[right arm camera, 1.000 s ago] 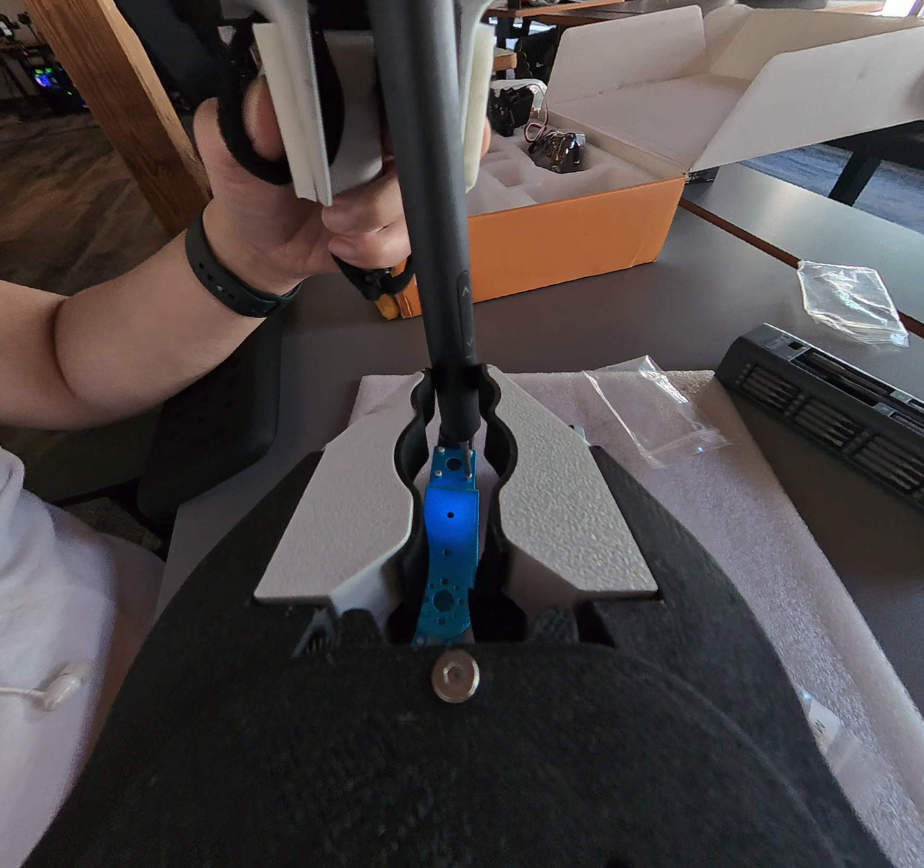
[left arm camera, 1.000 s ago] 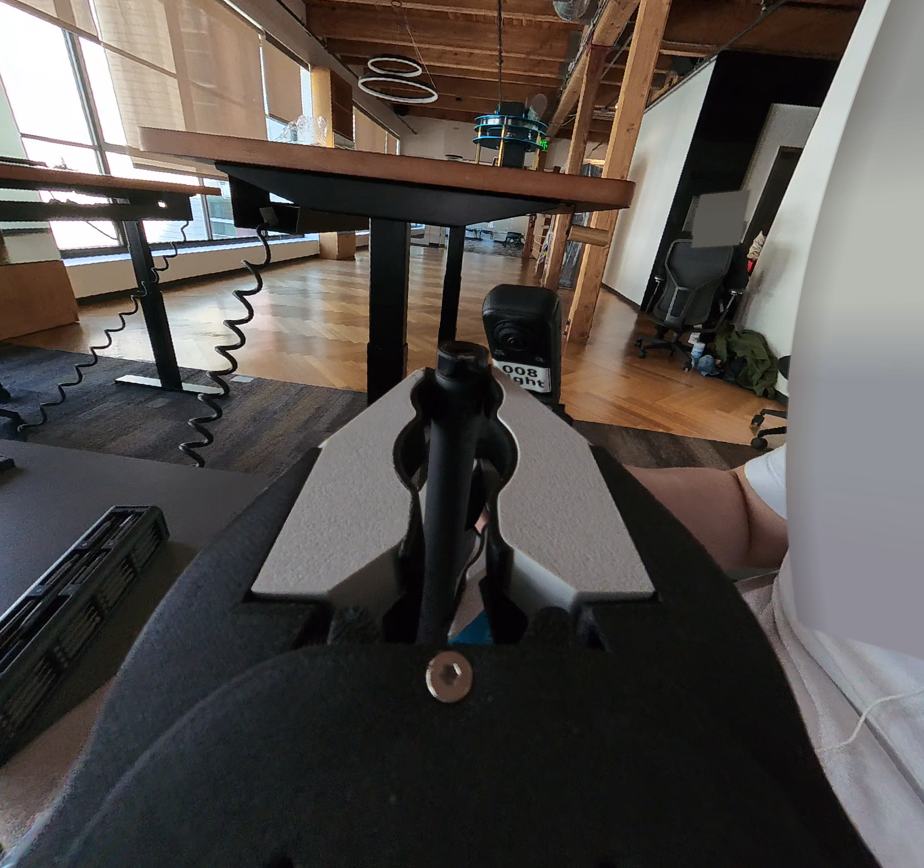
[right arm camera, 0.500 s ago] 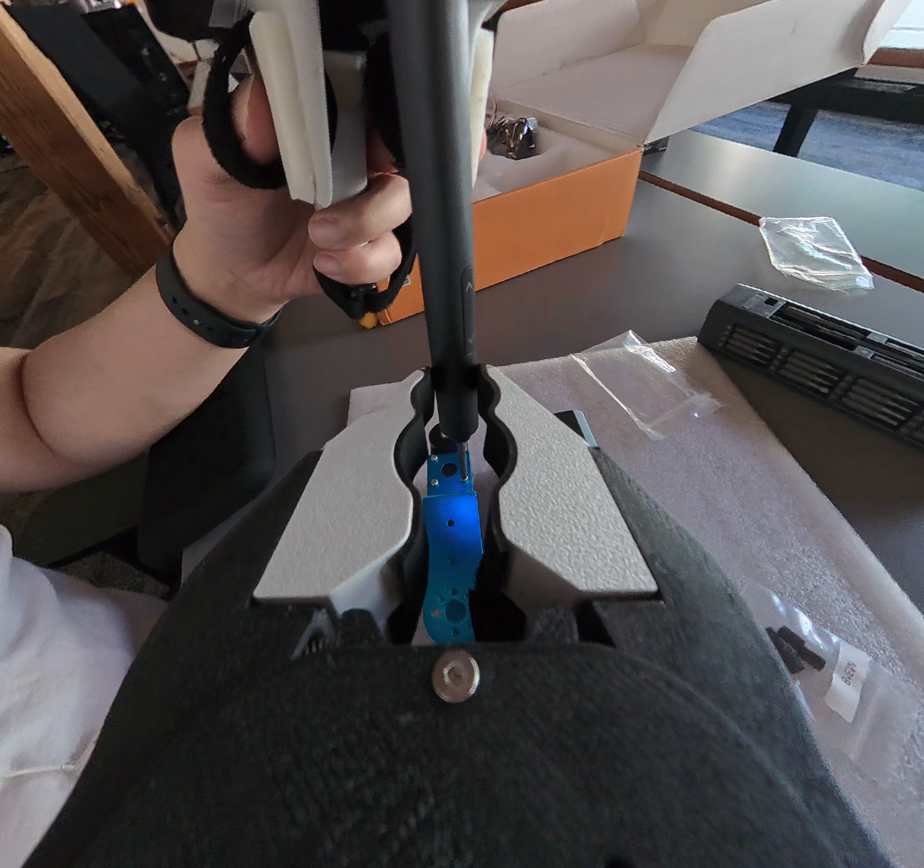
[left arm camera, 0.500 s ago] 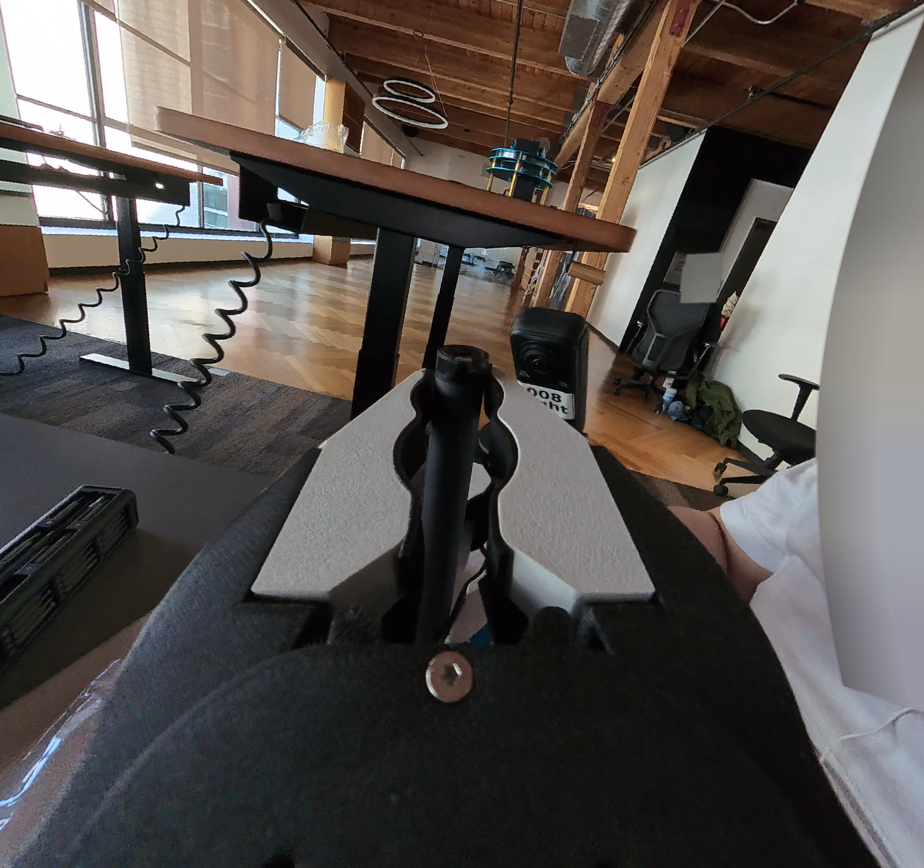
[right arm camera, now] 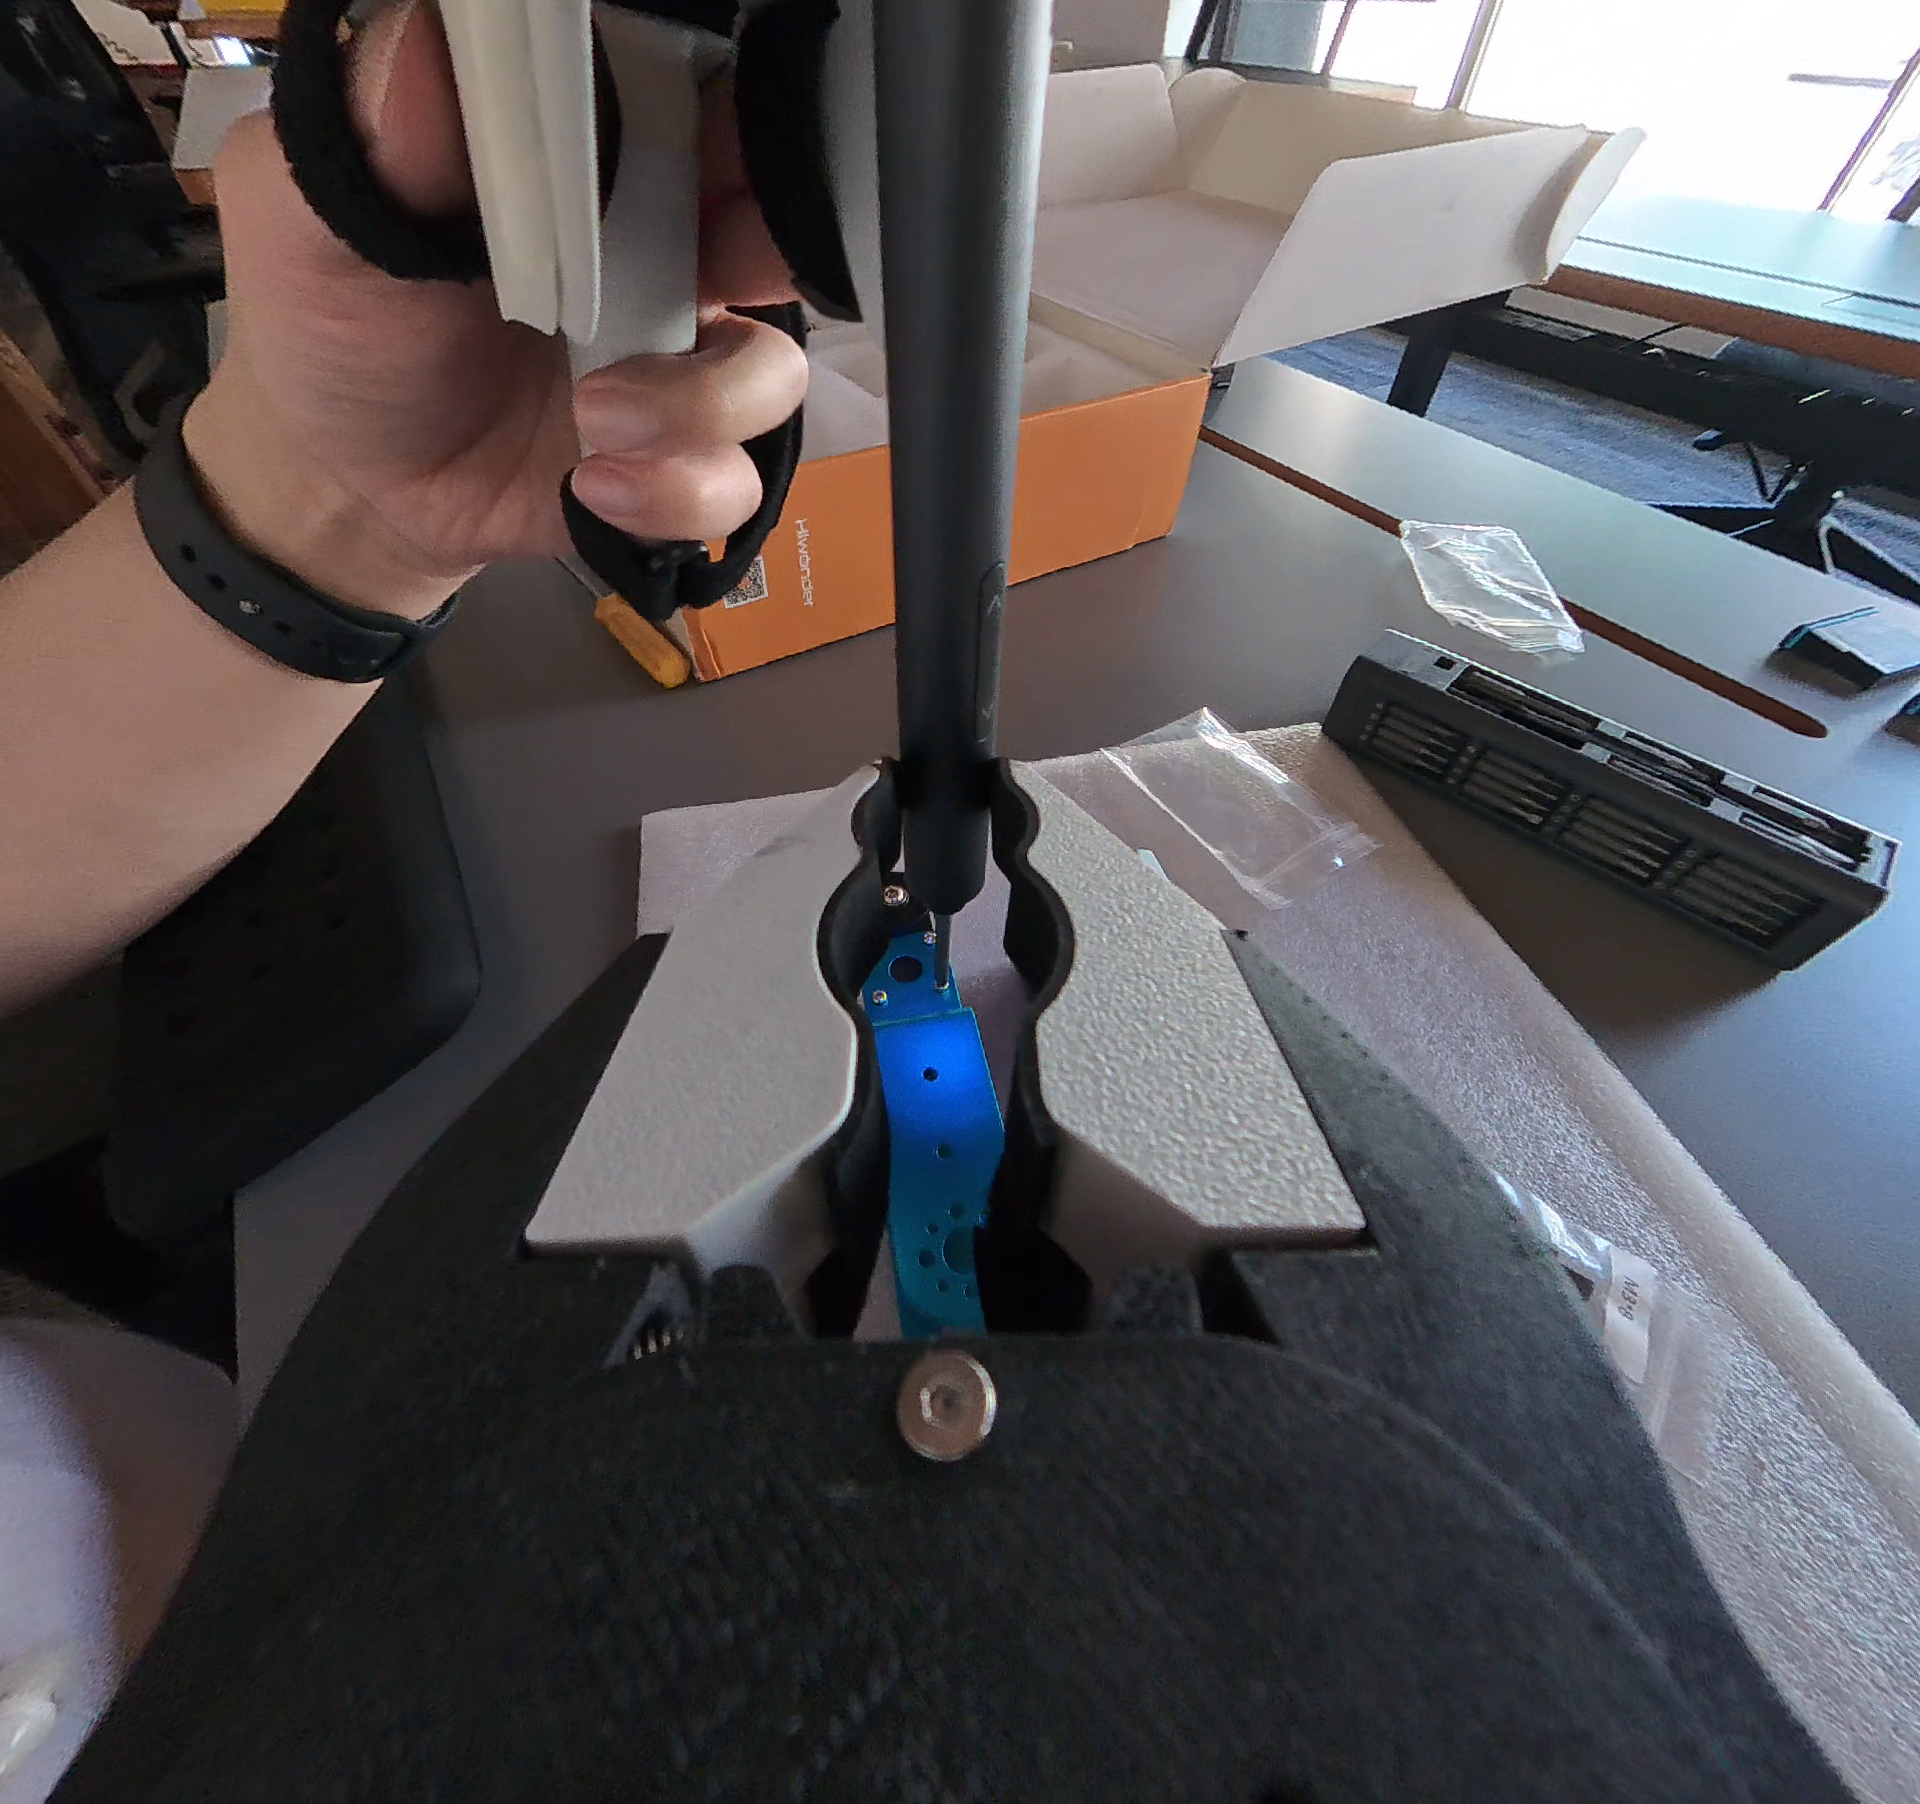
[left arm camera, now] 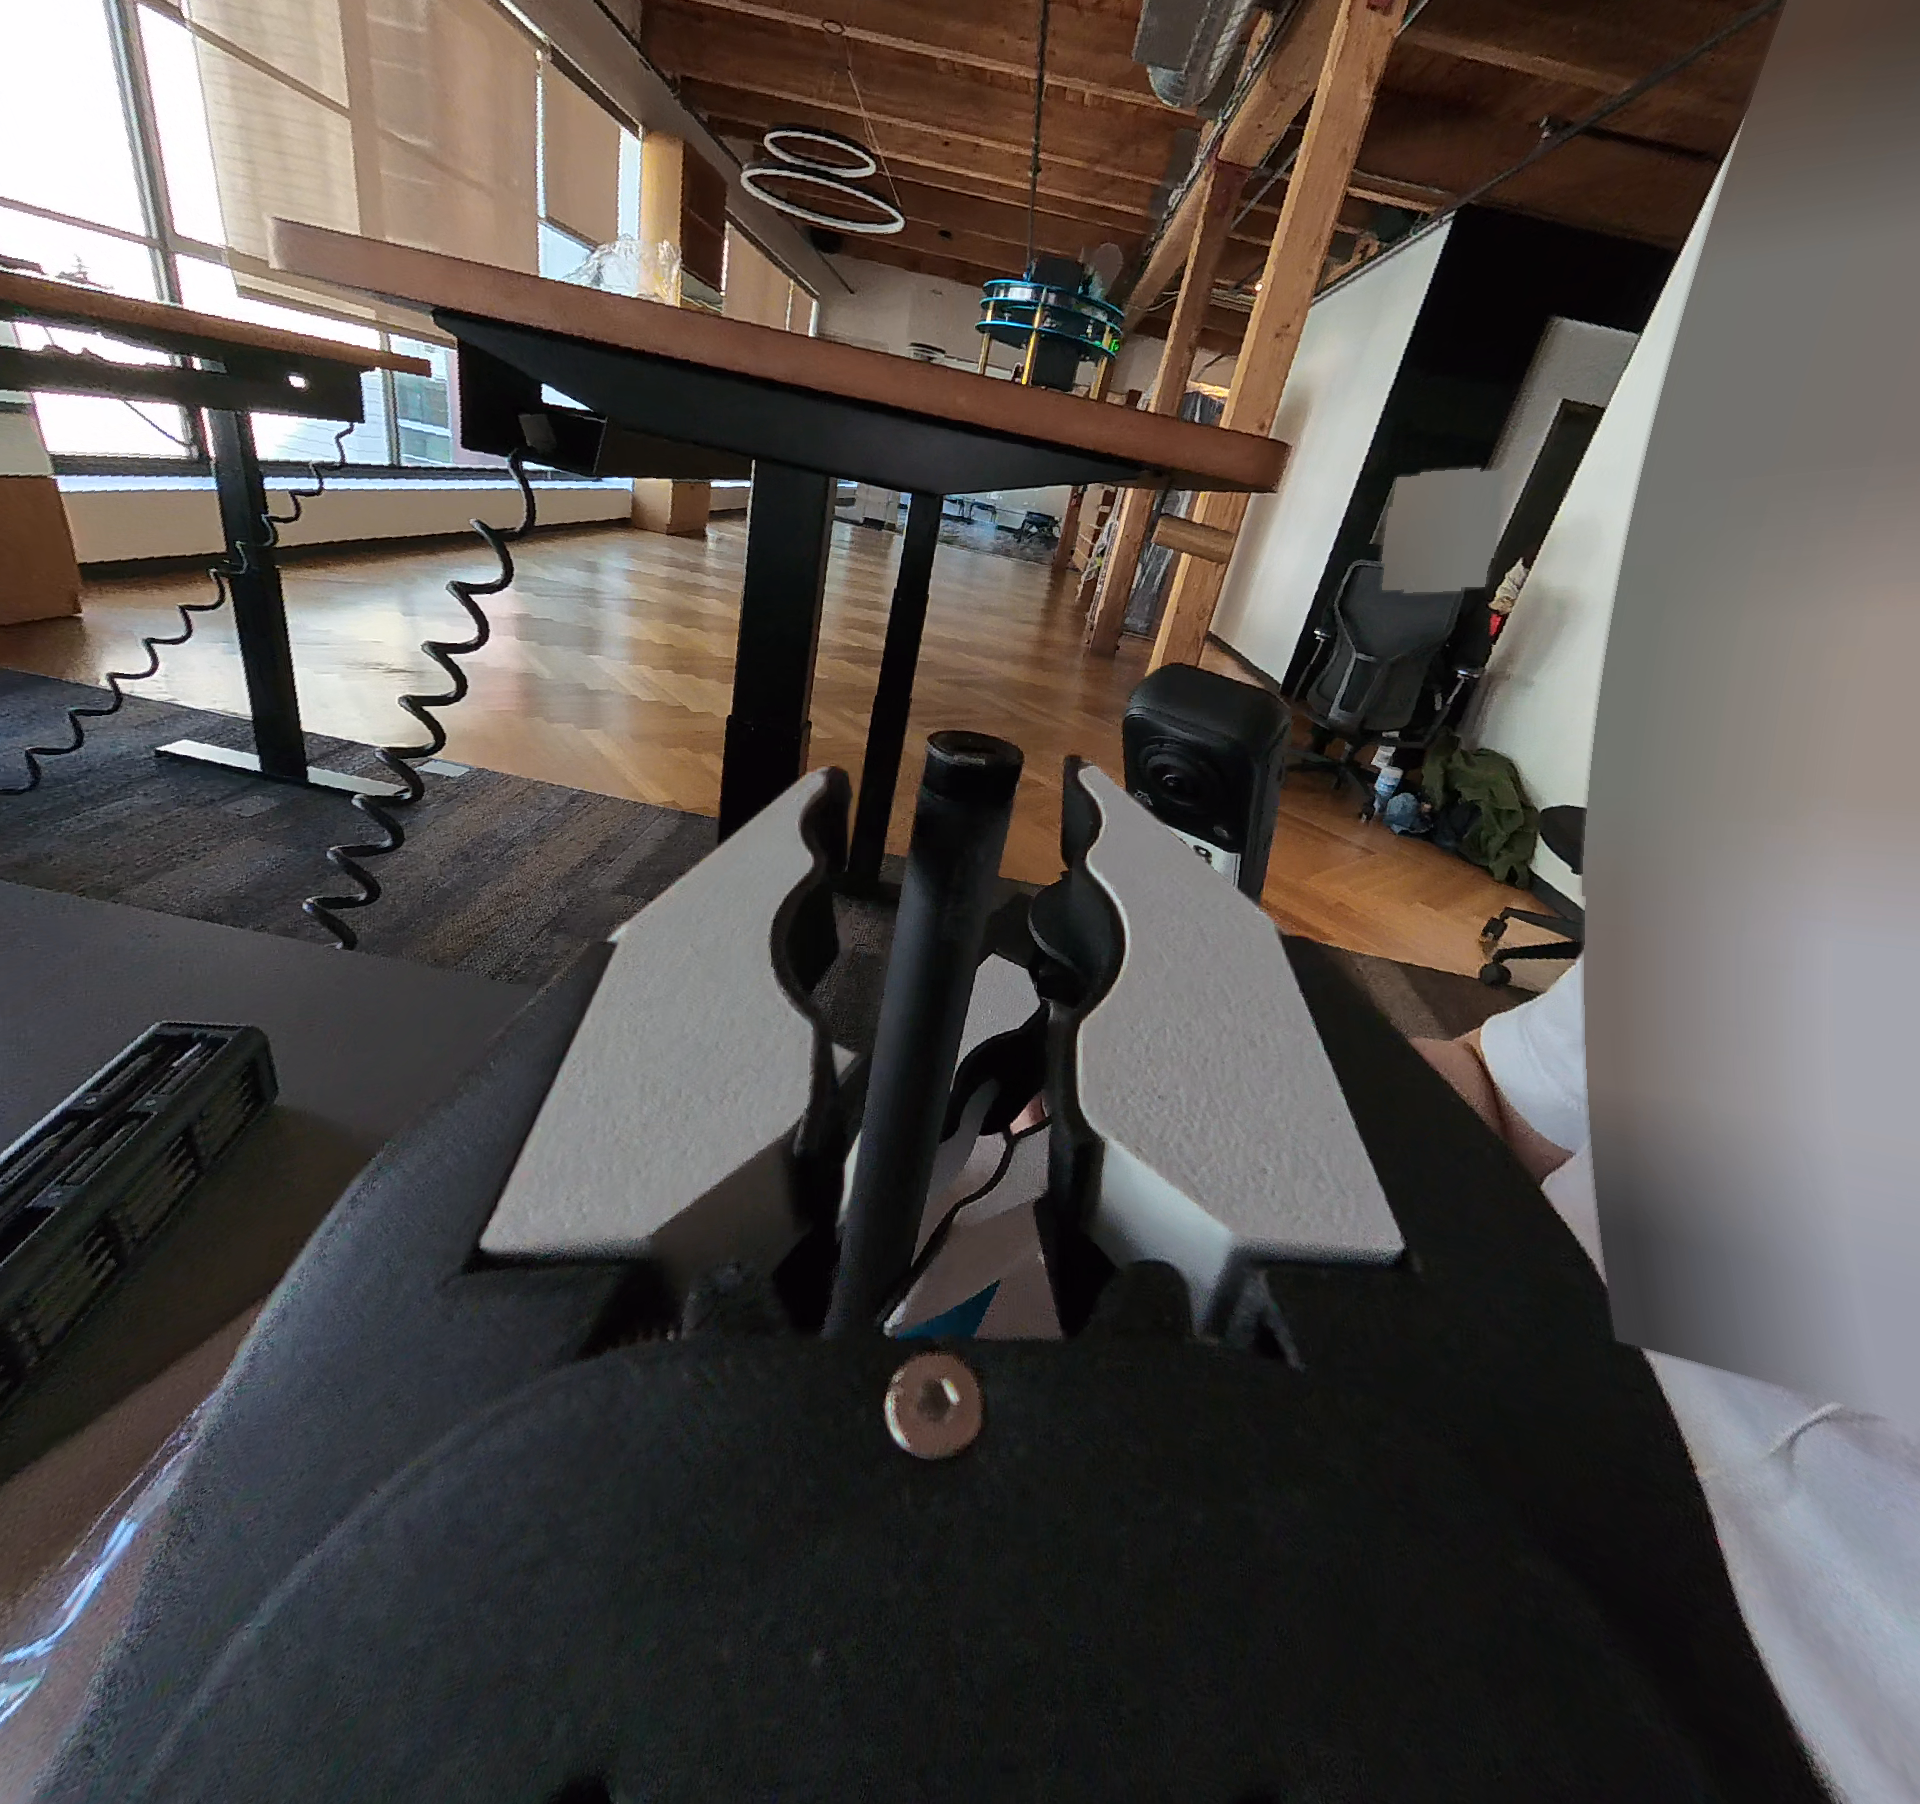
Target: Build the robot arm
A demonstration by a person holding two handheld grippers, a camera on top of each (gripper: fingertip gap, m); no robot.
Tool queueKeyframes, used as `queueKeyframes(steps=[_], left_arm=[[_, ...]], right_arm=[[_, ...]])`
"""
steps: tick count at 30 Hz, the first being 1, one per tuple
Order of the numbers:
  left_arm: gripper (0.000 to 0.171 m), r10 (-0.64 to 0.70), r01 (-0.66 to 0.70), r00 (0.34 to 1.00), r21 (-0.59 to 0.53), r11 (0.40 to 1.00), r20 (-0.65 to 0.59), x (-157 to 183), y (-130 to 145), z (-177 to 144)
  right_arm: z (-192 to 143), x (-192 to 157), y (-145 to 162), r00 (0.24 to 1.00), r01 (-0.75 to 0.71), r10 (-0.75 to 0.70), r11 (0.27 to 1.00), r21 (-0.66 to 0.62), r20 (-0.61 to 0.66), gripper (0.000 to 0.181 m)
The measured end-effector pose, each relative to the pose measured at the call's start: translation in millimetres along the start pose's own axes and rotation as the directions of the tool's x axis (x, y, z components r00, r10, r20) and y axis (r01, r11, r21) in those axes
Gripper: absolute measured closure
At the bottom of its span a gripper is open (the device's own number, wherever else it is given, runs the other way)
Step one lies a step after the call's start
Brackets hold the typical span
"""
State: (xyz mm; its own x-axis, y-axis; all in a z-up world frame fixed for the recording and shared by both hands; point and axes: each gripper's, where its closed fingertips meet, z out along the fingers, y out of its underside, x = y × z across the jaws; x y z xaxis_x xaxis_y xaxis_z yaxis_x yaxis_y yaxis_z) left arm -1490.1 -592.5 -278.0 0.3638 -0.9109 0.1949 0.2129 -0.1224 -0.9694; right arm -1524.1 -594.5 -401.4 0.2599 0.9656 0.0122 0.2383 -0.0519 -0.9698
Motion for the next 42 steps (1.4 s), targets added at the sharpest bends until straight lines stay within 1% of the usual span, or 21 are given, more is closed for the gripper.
queueKeyframes(steps=[2, 3, 6, 9, 11, 12, 14, 17, 19, 22, 24, 26, 28, 31, 33, 35, 42], left_arm=[[0.122, 0.006, -0.007, 1.000, 0.009, 1.000, 0.020, 0.1, -1.4, -4.0], [0.122, 0.009, -0.009, 0.999, 0.010, 1.000, 0.031, 0.6, -1.8, -6.4], [0.127, 0.057, -0.058, 0.993, 0.006, 0.998, 0.108, -3.4, -1.6, -14.6], [0.130, 0.080, -0.072, 0.985, -0.060, 0.996, 0.155, -3.6, 3.9, -17.5], [0.136, 0.077, -0.058, 0.981, -0.112, 0.992, 0.179, -2.2, 9.1, -15.5], [0.142, 0.080, -0.054, 0.978, -0.133, 0.990, 0.193, -2.4, 12.1, -14.6], [0.151, 0.065, -0.038, 0.975, -0.130, 0.991, 0.210, -1.9, 14.0, -13.1], [0.154, 0.068, -0.045, 0.975, -0.111, 0.993, 0.211, 1.7, 14.6, -10.8], [0.154, 0.108, -0.086, 0.977, -0.125, 0.988, 0.185, 5.2, 15.9, -9.7], [0.154, 0.097, -0.076, 0.983, -0.136, 0.988, 0.153, 6.5, 16.7, -6.8], [0.154, 0.103, -0.081, 0.982, -0.139, 0.987, 0.160, 4.8, 16.8, -4.8], [0.154, 0.111, -0.088, 0.981, -0.143, 0.986, 0.160, 4.8, 17.3, -2.9], [0.154, 0.116, -0.092, 0.980, -0.150, 0.984, 0.162, 4.5, 17.7, -0.3], [0.154, 0.111, -0.084, 0.980, -0.158, 0.984, 0.166, 2.8, 18.1, 2.4], [0.154, 0.097, -0.069, 0.980, -0.155, 0.986, 0.176, 0.3, 17.7, 3.2], [0.154, 0.085, -0.056, 0.978, -0.151, 0.987, 0.190, -2.1, 17.2, 4.3], [0.154, 0.082, -0.054, 0.978, -0.149, 0.987, 0.193, -2.9, 17.7, 9.3]], right_arm=[[0.4, -0.5, -0.3, 1.000, 0.011, -0.011, 1.000, 0.005, -0.012, 0.164], [0.8, -0.6, -0.4, 1.000, 0.013, -0.013, 1.000, 0.006, -0.018, 0.164], [2.2, -1.8, -0.9, 0.999, 0.035, -0.035, 0.999, 0.008, -0.031, 0.164], [3.5, -4.6, -1.5, 0.996, 0.073, -0.073, 0.997, 0.009, -0.053, 0.164], [4.1, -6.6, -1.7, 0.994, 0.094, -0.094, 0.995, 0.011, -0.064, 0.164], [4.1, -7.1, -1.8, 0.992, 0.104, -0.102, 0.995, 0.012, -0.070, 0.164], [3.7, -6.2, -1.9, 0.989, 0.118, -0.116, 0.993, 0.014, -0.090, 0.164], [2.7, -6.6, -2.1, 0.989, 0.114, -0.111, 0.993, 0.030, -0.102, 0.164], [1.4, -7.7, -2.4, 0.990, 0.104, -0.099, 0.993, 0.053, -0.101, 0.165], [-1.1, -6.9, -2.0, 0.994, 0.063, -0.054, 0.994, 0.094, -0.092, 0.164], [-3.6, -4.8, -3.0, 0.993, 0.050, -0.036, 0.991, 0.121, -0.117, 0.162], [-8.4, -1.1, -6.3, 0.981, 0.092, -0.065, 0.985, 0.143, -0.183, 0.155], [-13.4, -1.4, -11.6, 0.964, 0.157, -0.116, 0.974, 0.161, -0.240, 0.156], [-22.6, -7.1, -25.5, 0.944, 0.233, -0.165, 0.946, 0.223, -0.287, 0.162], [-21.4, -3.9, -26.9, 0.933, 0.245, -0.173, 0.948, 0.205, -0.317, 0.162], [-15.4, -3.0, -22.5, 0.941, 0.214, -0.154, 0.960, 0.178, -0.303, 0.164], [-16.3, -0.6, -22.1, 0.932, 0.199, -0.128, 0.962, 0.185, -0.339, 0.165]])
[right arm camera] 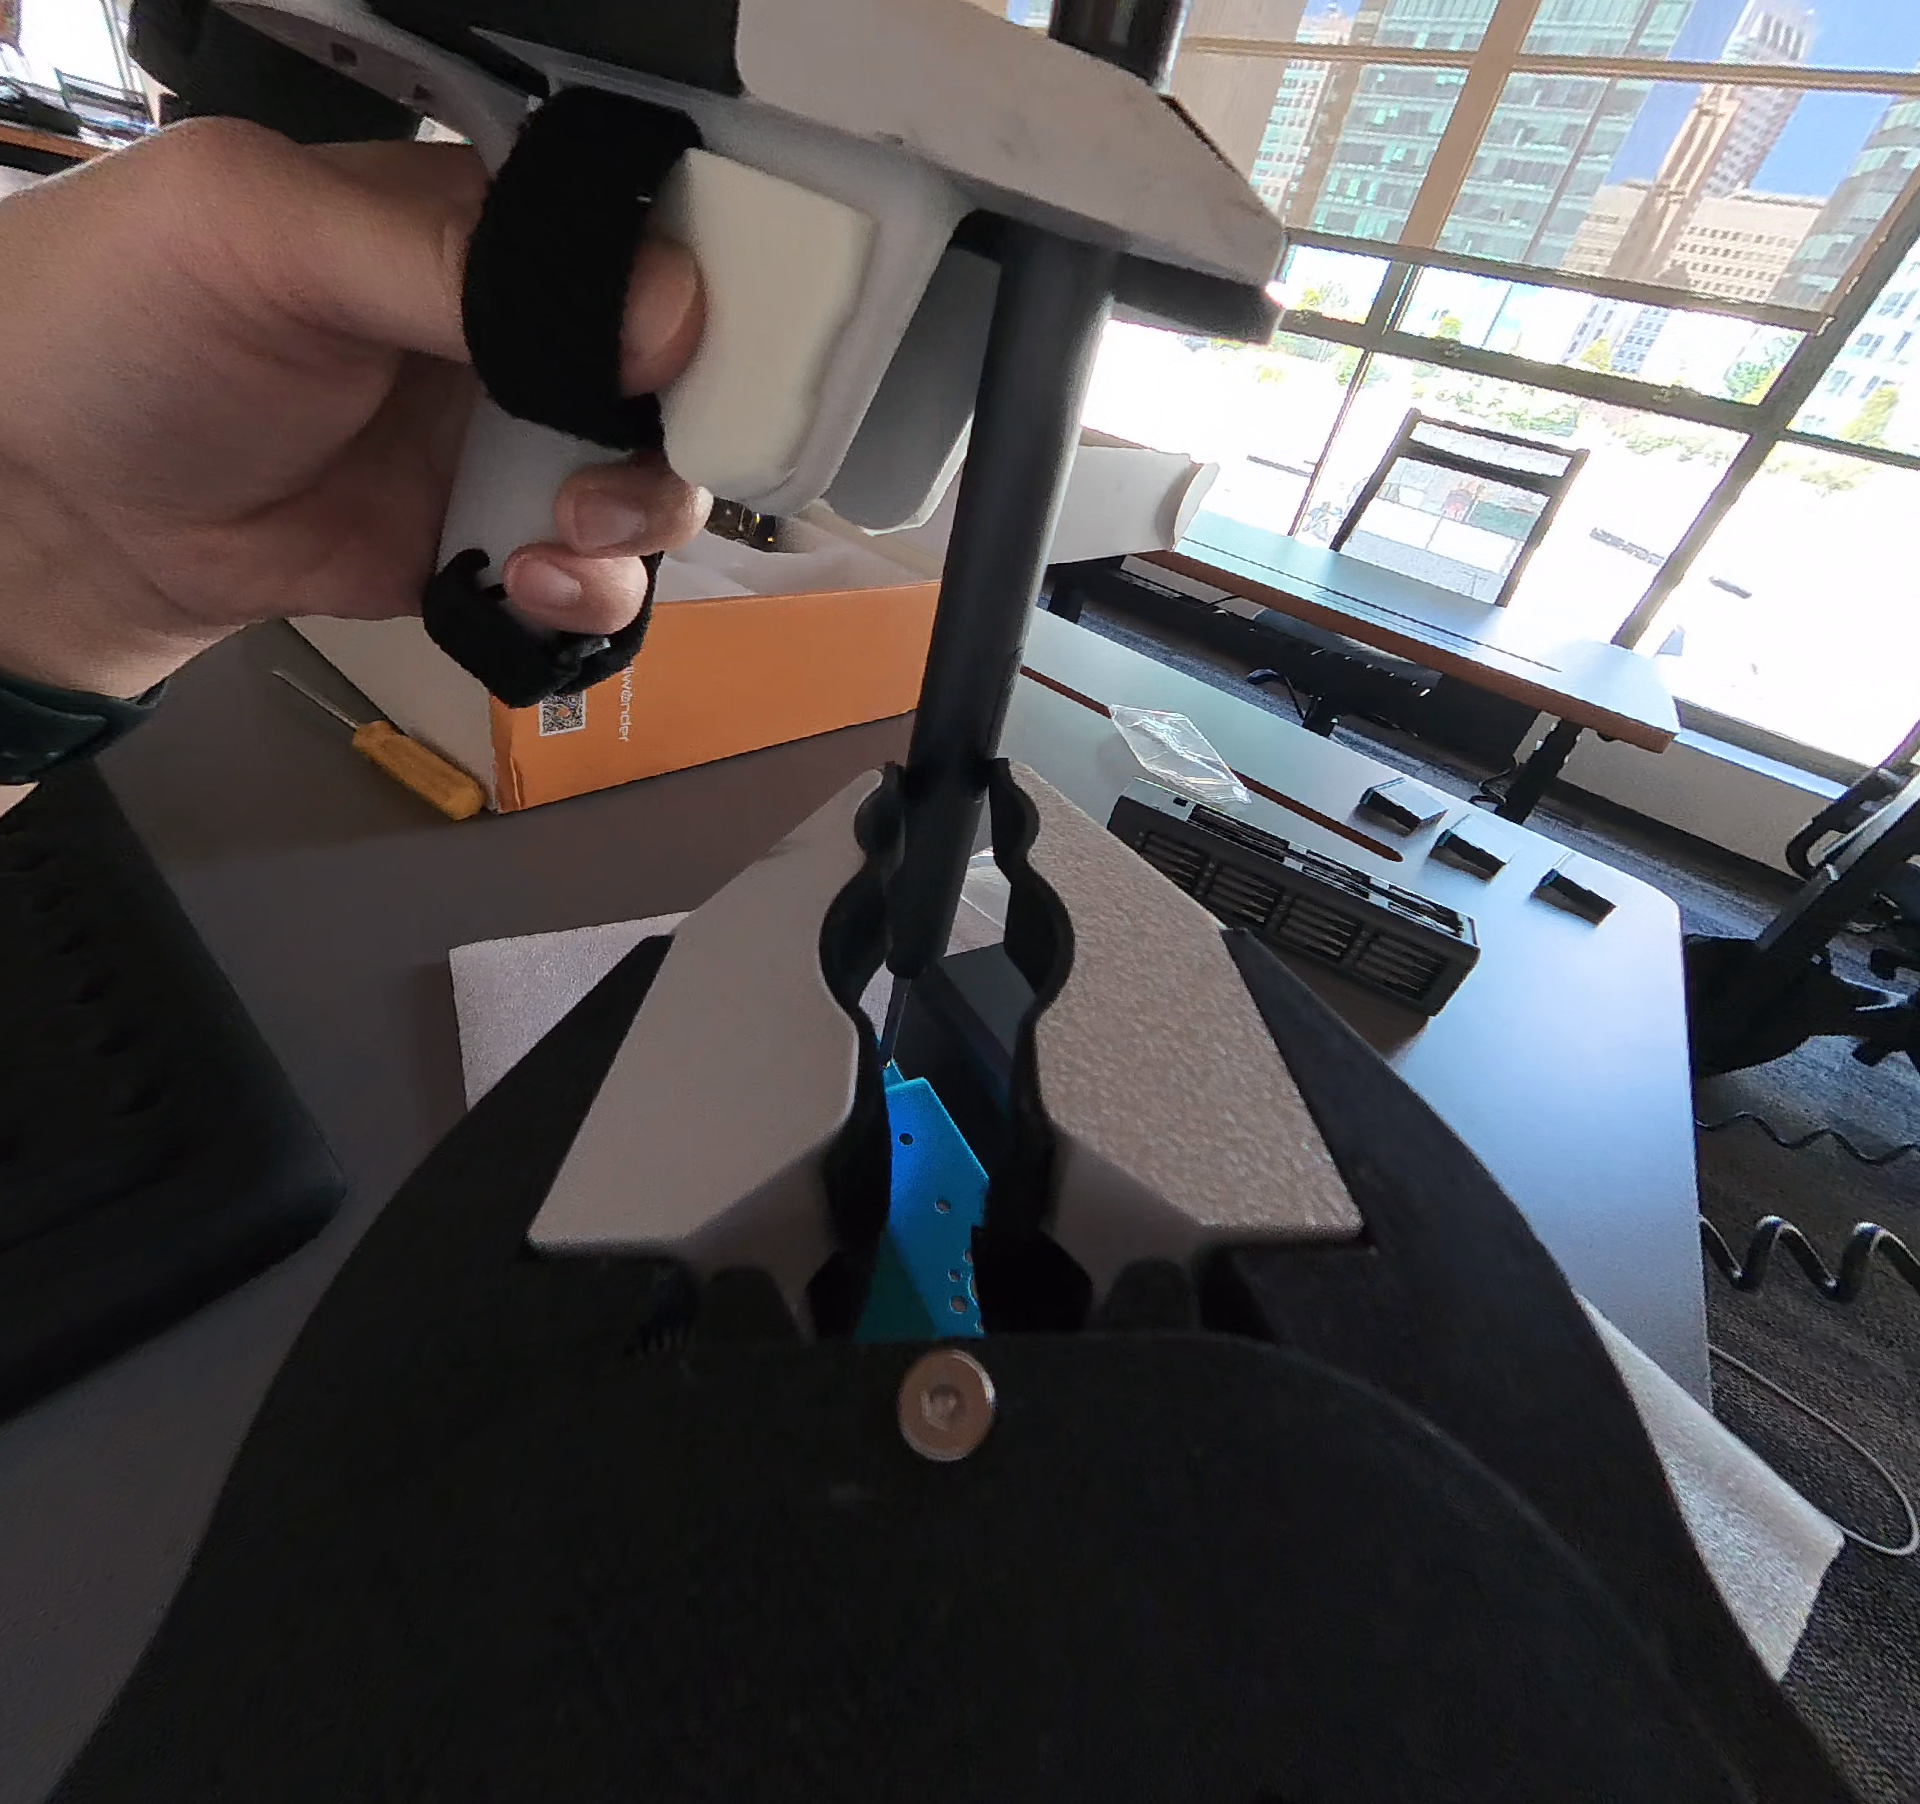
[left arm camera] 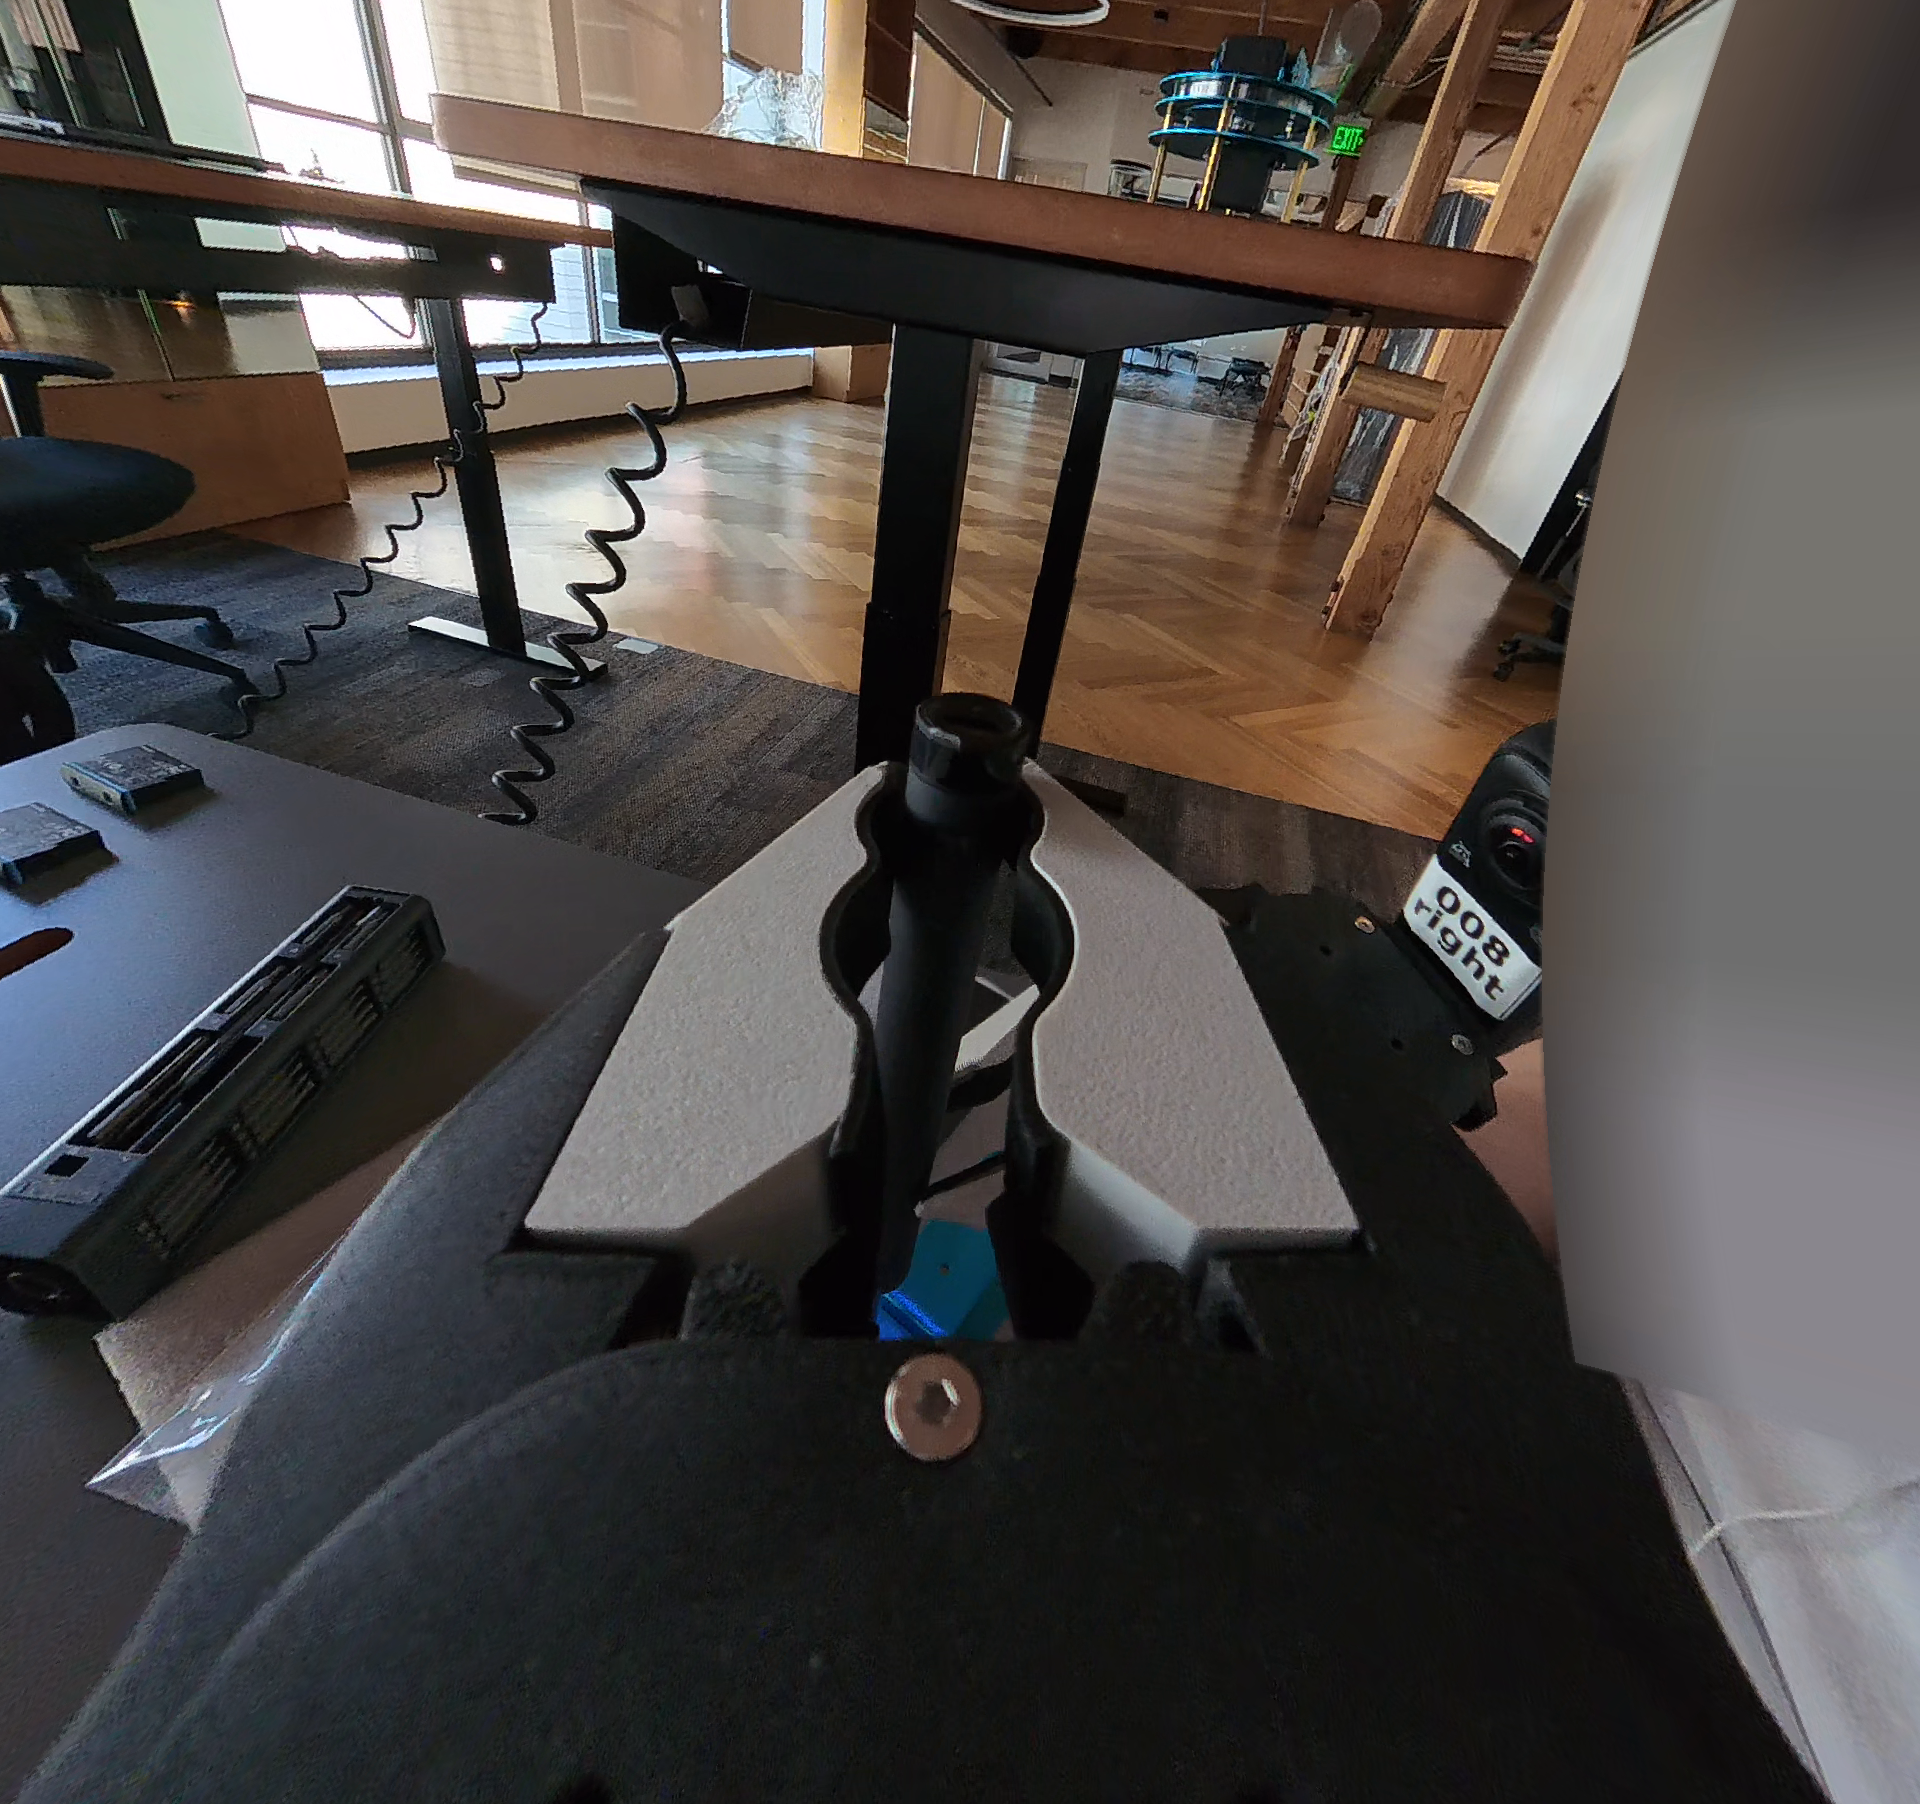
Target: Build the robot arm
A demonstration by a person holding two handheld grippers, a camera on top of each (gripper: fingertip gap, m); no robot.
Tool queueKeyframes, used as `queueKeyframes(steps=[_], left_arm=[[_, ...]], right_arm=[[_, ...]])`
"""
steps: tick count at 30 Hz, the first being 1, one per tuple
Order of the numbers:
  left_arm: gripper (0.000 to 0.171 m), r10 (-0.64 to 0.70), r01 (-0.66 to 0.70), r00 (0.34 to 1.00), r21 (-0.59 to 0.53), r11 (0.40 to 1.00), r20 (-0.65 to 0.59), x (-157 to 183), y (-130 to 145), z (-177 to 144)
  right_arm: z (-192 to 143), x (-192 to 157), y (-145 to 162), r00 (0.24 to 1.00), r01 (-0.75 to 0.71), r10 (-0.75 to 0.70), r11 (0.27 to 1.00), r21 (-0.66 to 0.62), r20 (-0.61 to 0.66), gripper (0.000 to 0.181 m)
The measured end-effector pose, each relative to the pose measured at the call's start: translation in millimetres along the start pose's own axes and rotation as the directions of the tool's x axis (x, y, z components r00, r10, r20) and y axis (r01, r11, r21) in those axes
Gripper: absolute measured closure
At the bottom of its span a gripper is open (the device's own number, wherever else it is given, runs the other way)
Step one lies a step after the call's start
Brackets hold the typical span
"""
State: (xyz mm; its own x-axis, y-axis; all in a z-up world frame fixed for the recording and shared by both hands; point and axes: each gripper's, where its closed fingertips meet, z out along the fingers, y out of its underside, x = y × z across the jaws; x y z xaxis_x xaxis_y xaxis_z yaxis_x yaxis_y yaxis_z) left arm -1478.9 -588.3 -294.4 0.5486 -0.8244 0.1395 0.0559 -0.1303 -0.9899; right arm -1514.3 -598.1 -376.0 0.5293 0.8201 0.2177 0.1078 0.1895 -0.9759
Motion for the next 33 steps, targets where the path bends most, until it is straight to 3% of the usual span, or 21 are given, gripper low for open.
queueKeyframes(steps=[16, 33], left_arm=[[0.155, 0.000, -0.001, 1.000, 0.031, 1.000, 0.031, -3.8, -1.2, -2.3], [0.157, -0.010, 0.008, 0.999, 0.038, 0.999, 0.040, -7.8, 0.3, 1.2]], right_arm=[[1.1, -1.6, -0.7, 0.982, 0.136, -0.137, 0.991, -0.016, -0.127, 0.165], [2.7, 1.0, 0.4, 0.987, 0.091, -0.091, 0.996, -0.005, -0.135, 0.165]])
